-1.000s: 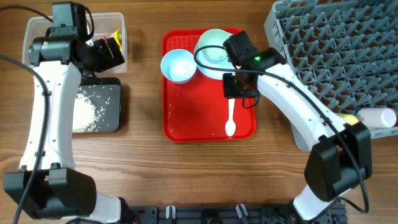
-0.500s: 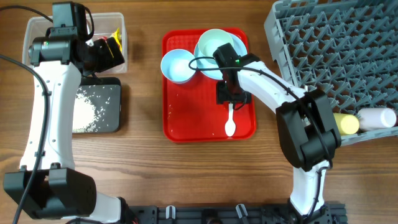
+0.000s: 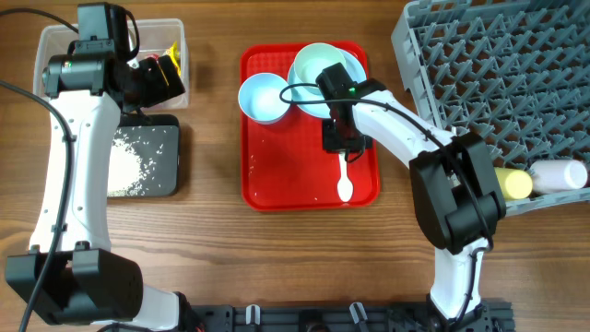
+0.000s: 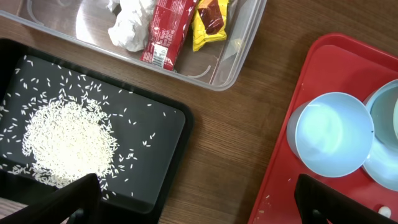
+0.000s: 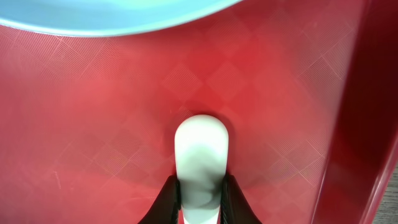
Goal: Sort waste into correct bins and load items into the dishwasher rack
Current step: 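Carry the white spoon with the right gripper into the dish rack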
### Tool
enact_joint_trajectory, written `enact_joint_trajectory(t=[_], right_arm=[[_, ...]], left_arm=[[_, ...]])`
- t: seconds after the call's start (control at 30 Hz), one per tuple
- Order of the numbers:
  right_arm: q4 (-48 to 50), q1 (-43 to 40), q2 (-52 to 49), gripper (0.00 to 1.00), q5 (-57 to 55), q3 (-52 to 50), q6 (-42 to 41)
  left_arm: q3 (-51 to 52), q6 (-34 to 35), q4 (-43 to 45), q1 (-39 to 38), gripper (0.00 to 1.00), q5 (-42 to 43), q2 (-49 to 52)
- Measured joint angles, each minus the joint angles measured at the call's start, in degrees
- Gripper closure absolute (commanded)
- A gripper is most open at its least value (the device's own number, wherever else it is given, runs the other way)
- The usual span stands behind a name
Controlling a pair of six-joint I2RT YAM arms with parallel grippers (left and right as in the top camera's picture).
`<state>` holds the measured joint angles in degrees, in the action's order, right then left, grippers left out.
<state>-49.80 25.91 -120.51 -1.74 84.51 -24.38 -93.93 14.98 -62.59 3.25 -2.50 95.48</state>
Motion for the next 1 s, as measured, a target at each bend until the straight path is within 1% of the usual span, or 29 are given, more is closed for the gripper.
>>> enact_joint_trajectory(t=[0.27,0.43,0.8,0.9,1.0], right_arm=[[-0.94,-0.9,0.35,0.96,2.34,0.0,1.01],[-3.87,-0.96,2.45,0.96,3.26,-0.13,1.77],[-11.74,-2.73,19.85,0.96,3.82,-0.59,4.0],[-14.4,-5.64,25.11,0.96,3.43,-0.59,7.08],[-17.14,-7.76,28.39,0.96,0.28,-0.59,10.05]], left_arm=[[0.0,0.0,-0.02,0.0,0.0,0.02,0.0],[0.0,0.0,0.0,0.0,0.0,0.0,0.0],[0.0,0.0,-0.02,0.0,0.0,0.02,0.0],[0.0,0.0,0.0,0.0,0.0,0.0,0.0],[0.0,0.0,0.0,0.0,0.0,0.02,0.0]])
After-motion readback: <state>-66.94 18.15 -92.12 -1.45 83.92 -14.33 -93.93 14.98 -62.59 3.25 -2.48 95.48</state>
